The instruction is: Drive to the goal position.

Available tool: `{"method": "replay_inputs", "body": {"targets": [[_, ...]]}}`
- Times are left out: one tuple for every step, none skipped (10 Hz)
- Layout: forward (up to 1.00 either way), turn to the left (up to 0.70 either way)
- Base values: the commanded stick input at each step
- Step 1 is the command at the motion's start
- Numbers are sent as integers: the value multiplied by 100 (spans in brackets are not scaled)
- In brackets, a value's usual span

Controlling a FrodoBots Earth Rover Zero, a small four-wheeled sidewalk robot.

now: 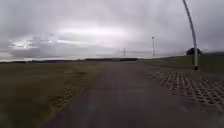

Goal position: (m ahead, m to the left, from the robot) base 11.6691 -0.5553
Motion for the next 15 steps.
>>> {"method": "replay_inputs", "body": {"targets": [[100,0],[100,0],[100,0],[100,0],[100,0],[100,0],[100,0],[100,0],[100,0],[100,0],[100,0],[100,0],[100,0],[100,0],[100,0]]}}
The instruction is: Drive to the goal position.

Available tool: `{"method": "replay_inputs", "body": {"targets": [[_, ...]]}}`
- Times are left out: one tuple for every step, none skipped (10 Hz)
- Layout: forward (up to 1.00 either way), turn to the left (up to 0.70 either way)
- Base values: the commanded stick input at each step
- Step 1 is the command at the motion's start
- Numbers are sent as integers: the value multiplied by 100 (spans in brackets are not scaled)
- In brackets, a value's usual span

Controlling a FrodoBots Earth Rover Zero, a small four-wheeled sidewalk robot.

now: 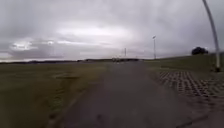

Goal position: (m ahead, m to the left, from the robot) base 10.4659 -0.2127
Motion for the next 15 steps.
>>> {"method": "replay_inputs", "body": {"targets": [[100,0],[100,0],[100,0],[100,0],[100,0],[100,0],[100,0],[100,0],[100,0],[100,0],[100,0],[100,0],[100,0],[100,0],[100,0]]}}
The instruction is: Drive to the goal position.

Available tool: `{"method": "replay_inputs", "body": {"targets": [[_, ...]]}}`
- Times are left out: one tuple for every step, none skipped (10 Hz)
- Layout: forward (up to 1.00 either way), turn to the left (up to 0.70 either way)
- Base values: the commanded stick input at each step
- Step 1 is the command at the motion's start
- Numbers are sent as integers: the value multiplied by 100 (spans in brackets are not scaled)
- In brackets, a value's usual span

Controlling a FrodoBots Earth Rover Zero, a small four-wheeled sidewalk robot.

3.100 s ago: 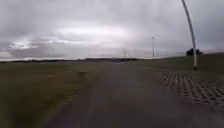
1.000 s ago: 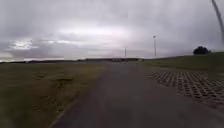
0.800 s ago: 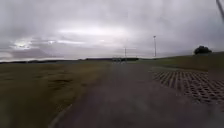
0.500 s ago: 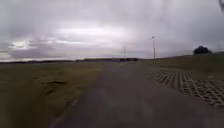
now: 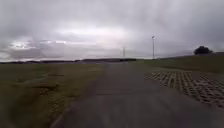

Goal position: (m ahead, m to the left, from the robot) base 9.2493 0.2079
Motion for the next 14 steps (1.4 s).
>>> {"method": "replay_inputs", "body": {"targets": [[100,0],[100,0],[100,0],[100,0],[100,-4],[100,-22],[100,-40],[100,-40],[100,-40],[100,0],[100,0],[100,0],[100,0],[100,0]]}}
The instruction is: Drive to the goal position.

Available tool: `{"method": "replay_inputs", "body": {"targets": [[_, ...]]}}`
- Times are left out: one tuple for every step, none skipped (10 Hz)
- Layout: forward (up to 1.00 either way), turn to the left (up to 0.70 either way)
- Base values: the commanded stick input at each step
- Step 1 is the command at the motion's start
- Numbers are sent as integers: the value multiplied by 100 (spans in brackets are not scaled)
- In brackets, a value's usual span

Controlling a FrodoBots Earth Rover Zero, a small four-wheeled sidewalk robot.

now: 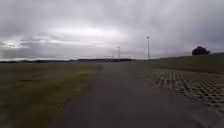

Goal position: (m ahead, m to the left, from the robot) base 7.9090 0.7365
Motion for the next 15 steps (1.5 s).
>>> {"method": "replay_inputs", "body": {"targets": [[100,0],[100,0],[100,0],[100,0],[100,0],[100,0],[100,0],[100,0],[100,0],[100,0],[100,0],[100,15],[100,33],[100,29],[100,10]]}}
